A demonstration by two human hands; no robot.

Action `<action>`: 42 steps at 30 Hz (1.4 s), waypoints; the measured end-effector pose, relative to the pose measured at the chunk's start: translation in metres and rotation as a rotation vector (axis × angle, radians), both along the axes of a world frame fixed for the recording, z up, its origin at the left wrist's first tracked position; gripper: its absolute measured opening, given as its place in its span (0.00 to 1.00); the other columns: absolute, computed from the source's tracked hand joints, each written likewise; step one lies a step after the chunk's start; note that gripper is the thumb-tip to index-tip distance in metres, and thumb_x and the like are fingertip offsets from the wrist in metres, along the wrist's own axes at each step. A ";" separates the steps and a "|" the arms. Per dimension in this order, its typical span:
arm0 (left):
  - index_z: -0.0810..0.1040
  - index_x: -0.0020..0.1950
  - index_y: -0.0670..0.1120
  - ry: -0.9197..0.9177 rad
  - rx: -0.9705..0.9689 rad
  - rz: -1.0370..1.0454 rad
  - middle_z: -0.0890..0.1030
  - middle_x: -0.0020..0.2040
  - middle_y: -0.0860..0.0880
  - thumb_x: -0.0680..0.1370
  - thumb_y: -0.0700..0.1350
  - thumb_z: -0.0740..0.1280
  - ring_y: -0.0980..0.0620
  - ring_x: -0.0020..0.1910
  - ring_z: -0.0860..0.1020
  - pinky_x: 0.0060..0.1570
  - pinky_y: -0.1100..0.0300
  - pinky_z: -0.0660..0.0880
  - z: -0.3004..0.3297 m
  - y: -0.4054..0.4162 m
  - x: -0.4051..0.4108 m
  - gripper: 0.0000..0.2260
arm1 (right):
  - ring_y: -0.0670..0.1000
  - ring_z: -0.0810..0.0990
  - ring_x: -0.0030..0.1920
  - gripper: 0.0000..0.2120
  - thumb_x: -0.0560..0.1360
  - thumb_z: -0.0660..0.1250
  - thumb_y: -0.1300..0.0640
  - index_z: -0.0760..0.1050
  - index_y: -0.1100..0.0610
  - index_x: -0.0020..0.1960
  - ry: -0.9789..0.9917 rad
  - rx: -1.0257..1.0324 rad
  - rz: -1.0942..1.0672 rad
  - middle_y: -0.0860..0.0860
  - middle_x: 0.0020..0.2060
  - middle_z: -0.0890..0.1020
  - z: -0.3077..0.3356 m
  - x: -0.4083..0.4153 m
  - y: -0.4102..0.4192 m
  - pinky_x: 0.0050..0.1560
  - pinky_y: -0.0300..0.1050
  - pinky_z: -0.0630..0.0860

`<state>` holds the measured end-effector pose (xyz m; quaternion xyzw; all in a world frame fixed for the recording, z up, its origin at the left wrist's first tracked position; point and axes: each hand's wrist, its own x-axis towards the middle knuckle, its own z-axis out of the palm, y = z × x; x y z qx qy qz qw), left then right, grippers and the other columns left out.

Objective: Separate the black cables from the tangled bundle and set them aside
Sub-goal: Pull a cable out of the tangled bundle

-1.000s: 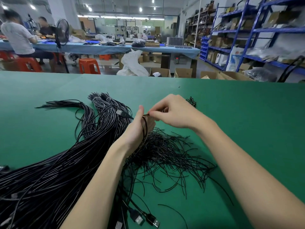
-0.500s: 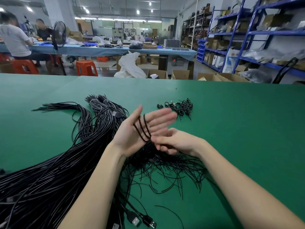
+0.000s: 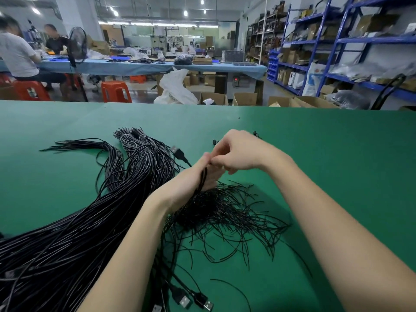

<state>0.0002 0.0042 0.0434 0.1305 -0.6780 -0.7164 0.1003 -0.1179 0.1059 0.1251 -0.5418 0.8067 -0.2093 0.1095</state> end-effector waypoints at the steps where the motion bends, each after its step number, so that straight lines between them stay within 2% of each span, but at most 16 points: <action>1: 0.74 0.70 0.44 0.064 0.049 0.032 0.83 0.61 0.49 0.86 0.57 0.48 0.54 0.65 0.78 0.72 0.54 0.70 0.001 -0.001 0.000 0.24 | 0.40 0.82 0.28 0.10 0.77 0.67 0.59 0.86 0.49 0.42 -0.098 -0.133 -0.038 0.47 0.32 0.85 -0.008 0.005 0.003 0.39 0.36 0.81; 3: 0.80 0.63 0.43 0.171 0.094 0.080 0.85 0.51 0.50 0.86 0.53 0.52 0.54 0.56 0.82 0.69 0.53 0.72 0.002 0.002 -0.001 0.21 | 0.43 0.85 0.33 0.10 0.79 0.67 0.62 0.87 0.52 0.49 -0.326 -0.409 -0.128 0.49 0.34 0.87 -0.031 0.020 0.009 0.41 0.38 0.83; 4: 0.81 0.60 0.42 0.202 0.109 0.089 0.86 0.50 0.49 0.86 0.51 0.53 0.54 0.53 0.82 0.67 0.54 0.74 0.002 0.004 -0.001 0.20 | 0.44 0.86 0.36 0.11 0.79 0.67 0.63 0.86 0.51 0.50 -0.412 -0.523 -0.171 0.49 0.36 0.87 -0.043 0.027 0.010 0.43 0.40 0.84; 6: 0.81 0.61 0.41 0.240 0.172 0.091 0.85 0.55 0.44 0.86 0.50 0.53 0.51 0.53 0.82 0.60 0.57 0.77 0.003 0.007 -0.001 0.20 | 0.46 0.87 0.40 0.11 0.79 0.67 0.64 0.83 0.49 0.49 -0.575 -0.679 -0.239 0.48 0.39 0.88 -0.068 0.039 0.013 0.47 0.43 0.84; 9: 0.73 0.71 0.42 0.231 0.273 0.110 0.80 0.67 0.45 0.86 0.50 0.51 0.54 0.63 0.80 0.58 0.61 0.77 0.003 0.008 -0.002 0.20 | 0.48 0.88 0.43 0.04 0.80 0.69 0.62 0.81 0.55 0.48 -0.792 -0.724 -0.328 0.50 0.40 0.88 -0.094 0.048 0.015 0.46 0.43 0.83; 12: 0.73 0.72 0.42 0.230 0.315 0.082 0.80 0.67 0.46 0.86 0.48 0.52 0.55 0.67 0.77 0.62 0.62 0.76 0.004 0.010 -0.002 0.19 | 0.47 0.87 0.42 0.03 0.77 0.74 0.60 0.83 0.56 0.44 -0.964 -0.724 -0.358 0.52 0.39 0.88 -0.104 0.052 0.017 0.43 0.39 0.82; 15: 0.75 0.69 0.41 0.230 0.248 0.056 0.82 0.65 0.45 0.85 0.45 0.56 0.51 0.63 0.80 0.60 0.58 0.78 0.002 0.011 0.000 0.16 | 0.47 0.86 0.41 0.05 0.73 0.78 0.58 0.85 0.55 0.40 -1.053 -0.685 -0.367 0.53 0.38 0.88 -0.103 0.046 0.016 0.47 0.44 0.82; 17: 0.76 0.68 0.38 0.241 0.218 0.045 0.83 0.62 0.42 0.85 0.43 0.56 0.49 0.60 0.82 0.60 0.58 0.78 0.000 0.010 0.001 0.16 | 0.48 0.85 0.41 0.10 0.69 0.82 0.52 0.84 0.56 0.36 -1.028 -0.615 -0.411 0.52 0.36 0.87 -0.105 0.040 0.016 0.50 0.46 0.83; 20: 0.76 0.66 0.36 0.266 0.184 0.026 0.83 0.61 0.39 0.85 0.43 0.55 0.46 0.63 0.81 0.64 0.58 0.76 0.001 0.005 0.004 0.17 | 0.47 0.84 0.42 0.17 0.61 0.82 0.42 0.85 0.55 0.35 -0.890 -0.469 -0.427 0.50 0.35 0.87 -0.105 0.032 0.023 0.51 0.46 0.83; 24: 0.77 0.65 0.36 0.280 0.224 -0.067 0.83 0.61 0.38 0.84 0.44 0.57 0.42 0.62 0.81 0.59 0.55 0.79 0.003 0.005 0.007 0.16 | 0.42 0.84 0.43 0.14 0.64 0.82 0.46 0.88 0.53 0.46 -0.832 -0.313 -0.229 0.46 0.42 0.88 -0.081 0.016 0.042 0.49 0.40 0.82; 28: 0.78 0.64 0.37 0.301 0.294 -0.095 0.82 0.61 0.37 0.84 0.45 0.58 0.41 0.62 0.81 0.58 0.55 0.79 0.002 0.005 0.008 0.16 | 0.43 0.83 0.42 0.12 0.70 0.79 0.48 0.87 0.54 0.49 -0.681 -0.100 -0.144 0.47 0.43 0.87 -0.046 -0.001 0.058 0.41 0.32 0.78; 31: 0.78 0.64 0.38 0.322 0.308 -0.052 0.83 0.61 0.38 0.84 0.45 0.57 0.43 0.61 0.82 0.59 0.56 0.79 0.000 0.004 0.007 0.16 | 0.43 0.86 0.44 0.13 0.73 0.76 0.44 0.86 0.52 0.50 -0.550 0.024 -0.140 0.46 0.44 0.88 -0.027 -0.007 0.063 0.40 0.34 0.78; 33: 0.78 0.63 0.38 0.359 0.323 -0.017 0.83 0.61 0.39 0.86 0.44 0.55 0.44 0.62 0.81 0.60 0.57 0.79 0.000 0.002 0.006 0.16 | 0.43 0.84 0.40 0.12 0.74 0.74 0.42 0.86 0.49 0.50 -0.454 0.113 -0.083 0.44 0.45 0.88 -0.026 -0.002 0.063 0.38 0.34 0.76; 36: 0.78 0.64 0.39 0.397 0.316 -0.007 0.83 0.61 0.39 0.86 0.43 0.53 0.44 0.63 0.81 0.60 0.57 0.78 0.000 0.002 0.004 0.16 | 0.45 0.78 0.31 0.07 0.76 0.74 0.49 0.87 0.52 0.48 -0.509 0.001 -0.031 0.46 0.42 0.88 -0.044 0.010 0.059 0.30 0.32 0.70; 39: 0.78 0.64 0.39 0.381 0.274 -0.030 0.83 0.61 0.40 0.86 0.44 0.53 0.45 0.64 0.80 0.60 0.58 0.78 -0.002 0.005 0.004 0.16 | 0.47 0.68 0.28 0.05 0.77 0.74 0.55 0.87 0.55 0.46 -0.590 -0.146 -0.050 0.50 0.39 0.88 -0.064 0.018 0.051 0.27 0.34 0.64; 42: 0.77 0.66 0.40 0.327 0.232 -0.090 0.82 0.64 0.41 0.86 0.46 0.56 0.45 0.64 0.80 0.52 0.56 0.82 -0.002 0.008 0.005 0.16 | 0.39 0.71 0.24 0.05 0.77 0.73 0.58 0.87 0.57 0.45 -0.652 -0.273 -0.100 0.50 0.36 0.87 -0.074 0.022 0.045 0.27 0.29 0.65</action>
